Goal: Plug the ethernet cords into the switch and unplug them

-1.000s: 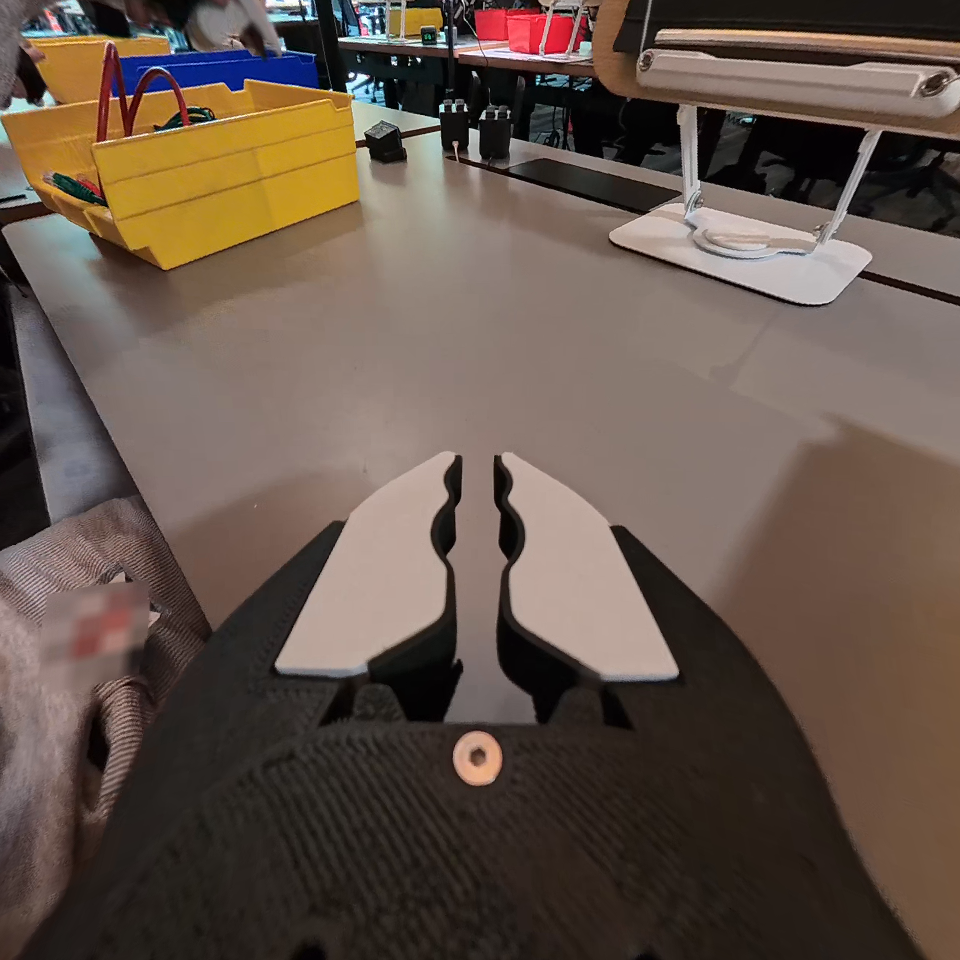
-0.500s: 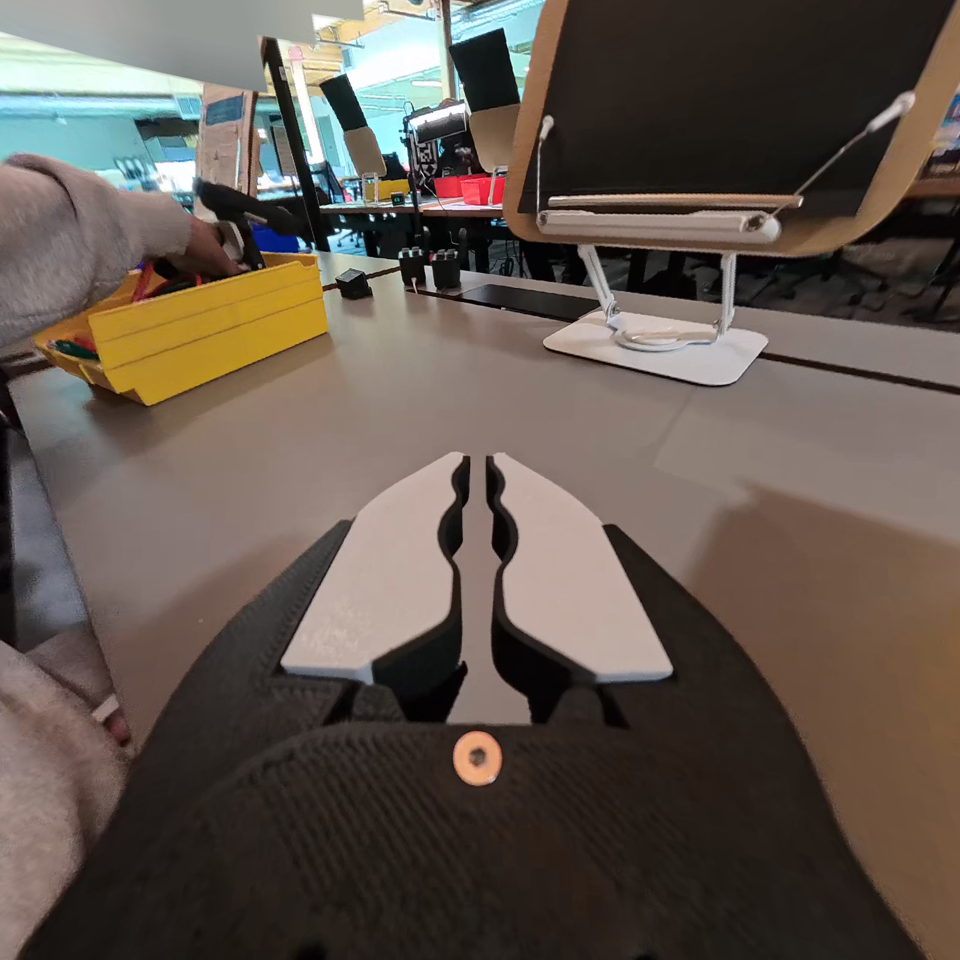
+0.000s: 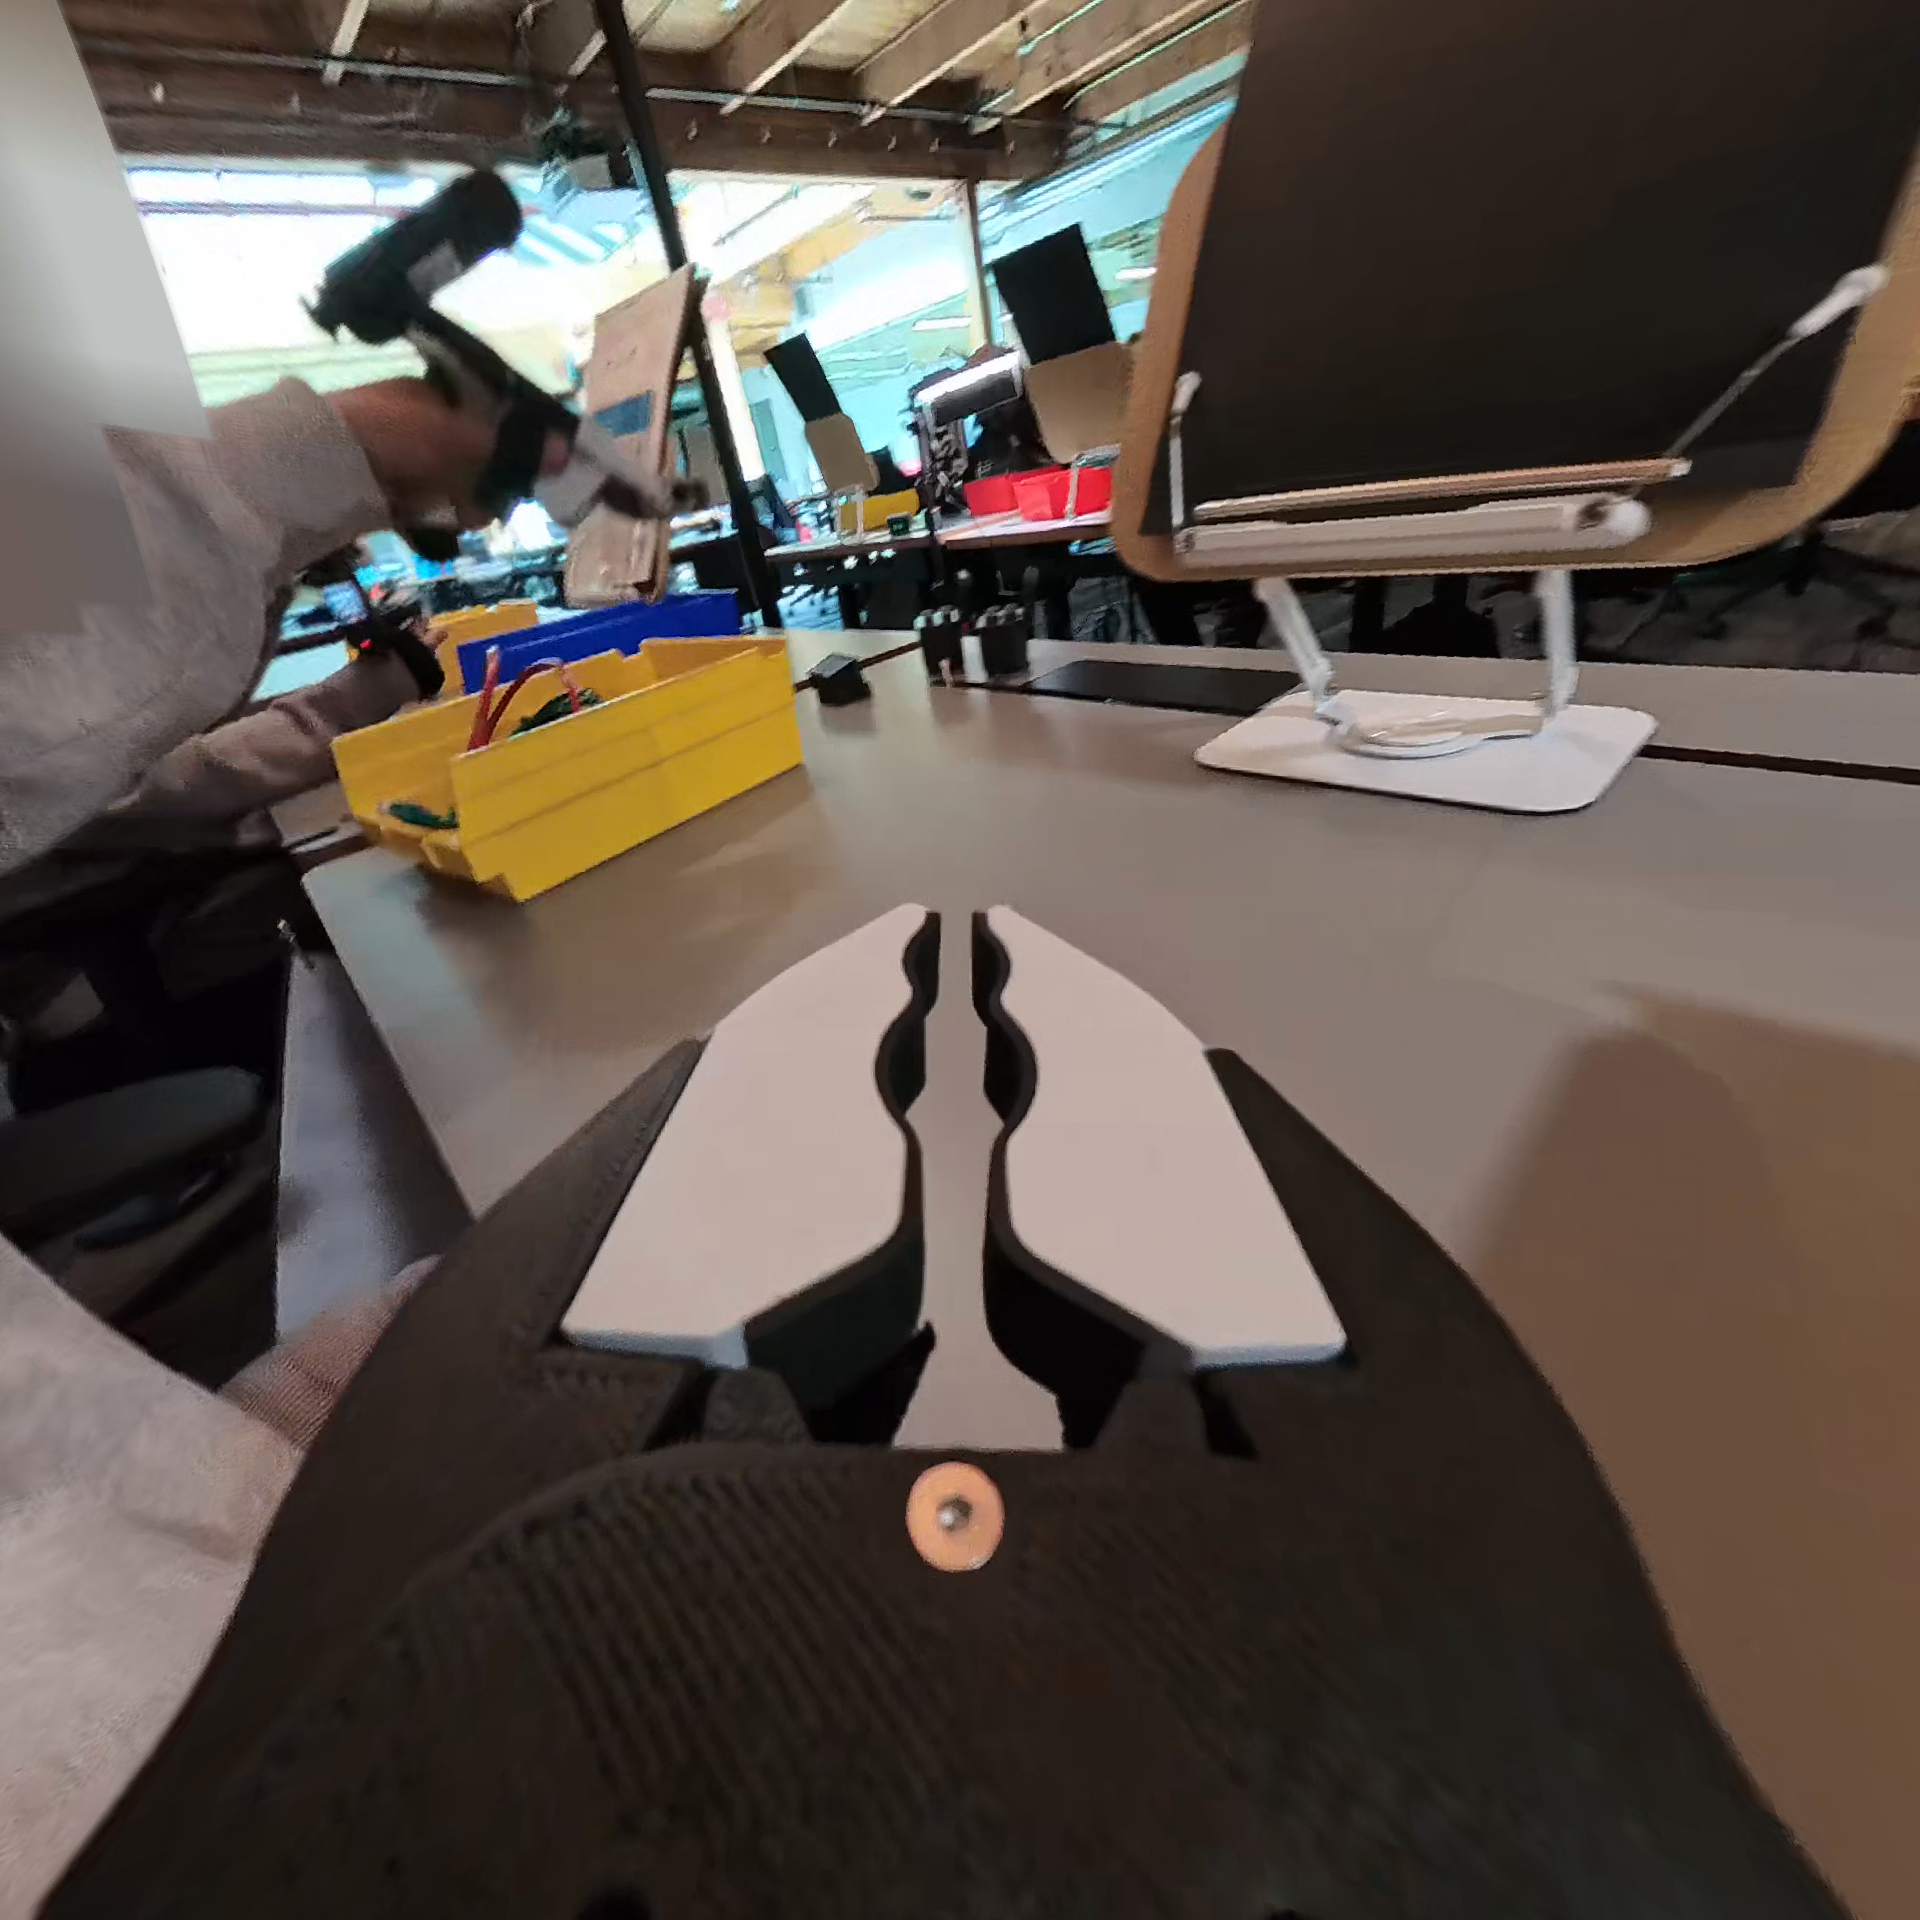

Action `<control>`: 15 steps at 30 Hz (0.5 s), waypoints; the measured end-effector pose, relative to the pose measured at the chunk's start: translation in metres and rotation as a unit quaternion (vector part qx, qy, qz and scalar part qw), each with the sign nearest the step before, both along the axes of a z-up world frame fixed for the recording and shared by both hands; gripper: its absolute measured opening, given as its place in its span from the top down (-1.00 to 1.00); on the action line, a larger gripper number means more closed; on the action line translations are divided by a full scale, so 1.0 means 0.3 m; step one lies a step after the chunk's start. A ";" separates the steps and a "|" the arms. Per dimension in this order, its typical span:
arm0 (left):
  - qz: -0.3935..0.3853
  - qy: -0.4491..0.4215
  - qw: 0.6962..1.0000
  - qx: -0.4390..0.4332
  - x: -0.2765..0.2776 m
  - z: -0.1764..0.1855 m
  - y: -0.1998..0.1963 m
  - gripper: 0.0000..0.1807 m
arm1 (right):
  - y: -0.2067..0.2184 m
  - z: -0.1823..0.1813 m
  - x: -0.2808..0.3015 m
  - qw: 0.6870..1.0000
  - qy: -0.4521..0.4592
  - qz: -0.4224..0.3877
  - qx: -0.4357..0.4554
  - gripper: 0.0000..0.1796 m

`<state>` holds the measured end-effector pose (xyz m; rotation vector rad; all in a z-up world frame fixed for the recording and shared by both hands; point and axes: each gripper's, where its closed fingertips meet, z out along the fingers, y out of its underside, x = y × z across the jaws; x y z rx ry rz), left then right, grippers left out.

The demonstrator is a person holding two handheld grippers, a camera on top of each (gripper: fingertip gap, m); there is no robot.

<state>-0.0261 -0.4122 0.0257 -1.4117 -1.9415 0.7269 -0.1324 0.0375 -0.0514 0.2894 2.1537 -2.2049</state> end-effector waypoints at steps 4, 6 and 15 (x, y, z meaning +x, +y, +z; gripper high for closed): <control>-0.153 0.129 0.978 0.057 -0.138 0.040 0.485 0.22 | -0.042 -0.027 0.097 0.998 0.027 0.044 0.025 0.92; -0.208 0.218 0.953 0.029 -0.189 0.028 0.707 0.22 | -0.064 -0.048 0.132 0.996 0.055 0.057 0.045 0.90; -0.319 0.228 0.919 -0.043 -0.234 -0.398 1.233 0.22 | -0.114 -0.130 0.122 0.991 -0.104 0.062 0.064 0.61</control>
